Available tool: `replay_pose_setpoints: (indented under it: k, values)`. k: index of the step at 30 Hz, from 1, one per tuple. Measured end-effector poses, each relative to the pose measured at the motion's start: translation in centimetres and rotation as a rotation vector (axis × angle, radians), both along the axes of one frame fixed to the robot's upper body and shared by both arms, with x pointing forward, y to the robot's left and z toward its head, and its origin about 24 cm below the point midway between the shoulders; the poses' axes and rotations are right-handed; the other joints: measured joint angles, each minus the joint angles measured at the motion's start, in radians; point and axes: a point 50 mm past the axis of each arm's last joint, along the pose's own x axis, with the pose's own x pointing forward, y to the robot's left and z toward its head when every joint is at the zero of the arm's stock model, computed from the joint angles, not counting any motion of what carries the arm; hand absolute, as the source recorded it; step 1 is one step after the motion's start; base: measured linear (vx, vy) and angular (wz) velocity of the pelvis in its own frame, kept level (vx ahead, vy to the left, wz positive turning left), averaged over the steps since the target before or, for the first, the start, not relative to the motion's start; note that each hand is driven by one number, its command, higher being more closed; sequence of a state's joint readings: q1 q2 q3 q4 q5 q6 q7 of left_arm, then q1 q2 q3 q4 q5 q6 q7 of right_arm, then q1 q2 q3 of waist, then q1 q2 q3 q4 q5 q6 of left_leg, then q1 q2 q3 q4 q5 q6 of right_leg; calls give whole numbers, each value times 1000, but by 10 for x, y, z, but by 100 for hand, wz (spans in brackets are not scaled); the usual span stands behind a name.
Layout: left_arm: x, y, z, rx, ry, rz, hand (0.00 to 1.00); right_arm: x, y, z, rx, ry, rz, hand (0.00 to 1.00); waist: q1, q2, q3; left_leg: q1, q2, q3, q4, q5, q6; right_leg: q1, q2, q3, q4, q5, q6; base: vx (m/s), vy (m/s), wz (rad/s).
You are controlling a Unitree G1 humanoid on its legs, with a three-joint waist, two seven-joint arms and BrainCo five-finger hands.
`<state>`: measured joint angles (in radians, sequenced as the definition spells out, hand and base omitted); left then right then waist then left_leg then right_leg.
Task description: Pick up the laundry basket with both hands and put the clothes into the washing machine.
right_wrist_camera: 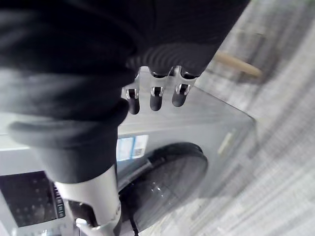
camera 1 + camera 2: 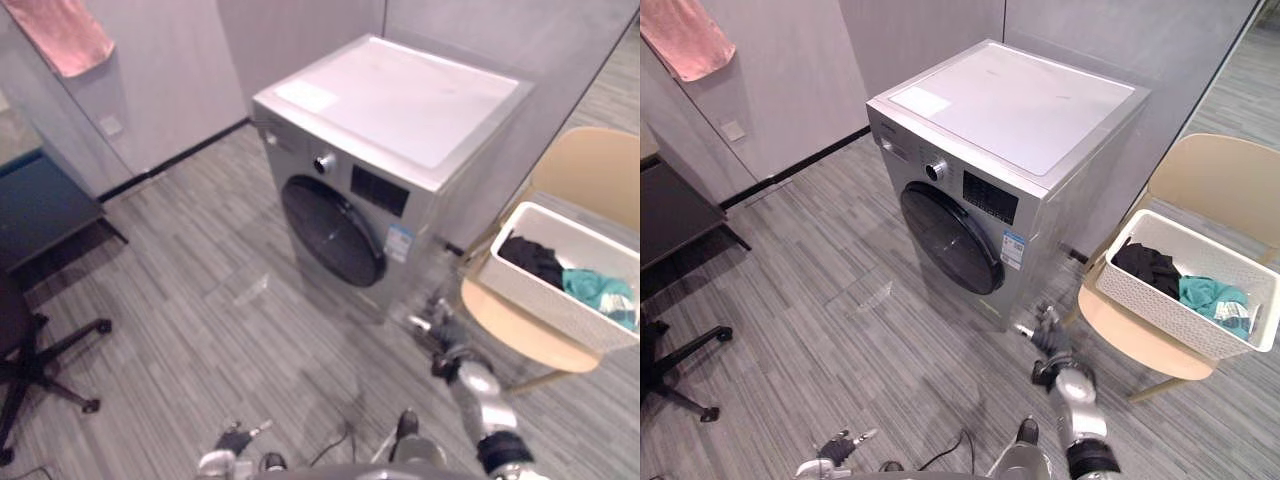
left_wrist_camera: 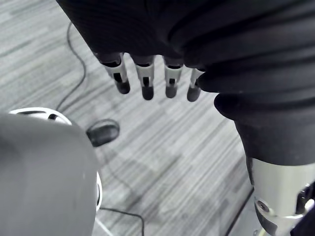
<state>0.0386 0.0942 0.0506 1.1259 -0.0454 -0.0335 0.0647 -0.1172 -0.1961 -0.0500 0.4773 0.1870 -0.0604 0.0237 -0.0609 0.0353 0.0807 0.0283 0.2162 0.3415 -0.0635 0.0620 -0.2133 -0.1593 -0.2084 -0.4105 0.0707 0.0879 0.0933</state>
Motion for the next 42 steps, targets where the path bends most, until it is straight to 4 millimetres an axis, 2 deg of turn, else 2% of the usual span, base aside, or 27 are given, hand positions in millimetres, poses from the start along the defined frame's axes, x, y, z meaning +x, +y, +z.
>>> replay_pose_setpoints:
  k: [2,3,5,7,10,12,15,17,19,22,25,28,33,37,42]
  values:
    - [5,-1,2,-1,-24,-5,0,17,-1,24,-72,-90,41,0,14,-6,3,-26,20,-36,-5,10,-13,-1,34,-21,-41,13,-13,-50,-124,1]
    - [8,-2,3,-2,-33,-11,0,20,-3,30,-84,-110,40,0,14,-8,4,-39,23,-44,-5,21,-11,-2,37,-32,-50,18,-19,-40,-76,33]
    - [27,-11,9,-12,-96,-56,0,35,-3,48,-107,-171,41,0,18,-3,20,-85,27,-76,-9,47,-28,-10,39,-61,-73,34,-25,-24,-30,48]
    - [48,-18,17,-19,-177,-105,0,61,25,78,-117,-271,141,0,33,20,78,-113,24,-92,-7,60,-39,-32,36,-75,-77,54,-38,-13,-1,26]
    - [58,-21,23,-15,-218,-122,0,77,48,96,-108,-320,211,0,58,36,118,-155,23,-95,-7,73,-41,-73,35,-76,-77,65,-50,1,3,1]
    - [60,-21,24,-10,-226,-121,0,85,51,99,-120,-318,221,0,71,38,137,-169,24,-95,-7,75,-41,-87,36,-76,-76,65,-51,0,0,0]
    - [65,-21,26,1,-241,-132,0,105,48,113,-148,-307,192,0,78,40,198,-183,23,-95,-5,75,-41,-106,31,-70,-64,66,-51,-11,10,-1]
    - [73,-20,30,22,-275,-132,0,124,35,139,-175,-334,154,0,82,44,238,-221,19,-94,-2,83,-39,-151,26,-58,-51,69,-55,-36,27,-4]
    - [80,-21,34,31,-303,-128,0,132,23,164,-213,-381,118,0,84,56,276,-232,18,-94,-2,87,-38,-166,23,-53,-39,69,-56,0,0,0]
    - [87,-23,39,35,-349,-124,0,139,-4,193,-216,-431,-1,0,96,79,297,-249,14,-93,-2,89,-36,-190,17,-46,-30,69,-56,7,19,-2]
    - [96,-25,46,33,-396,-105,0,139,-8,197,-228,-435,-28,0,104,95,305,-261,11,-95,-3,90,-34,-205,12,-40,-19,69,-56,12,21,3]
    - [105,-27,53,38,-441,-96,0,140,-6,206,-236,-468,-45,0,104,95,311,-278,9,-95,-9,98,-35,-224,9,-36,-17,69,-56,4,10,2]
    - [109,-27,57,39,-467,-88,0,137,0,218,-241,-531,-45,0,103,95,324,-280,6,-89,-29,109,-34,-249,9,-23,-7,69,-56,2,15,-6]
    - [111,-29,59,41,-481,-80,0,137,-2,223,-231,-552,-60,0,104,97,332,-299,1,-92,-29,115,-31,-267,2,-23,1,69,-55,-6,13,4]
    - [120,-41,69,13,-549,-128,0,155,-5,230,-225,-457,-120,0,103,114,342,-336,-9,-144,-30,136,-30,-269,-12,-60,1,70,-55,-31,18,23]
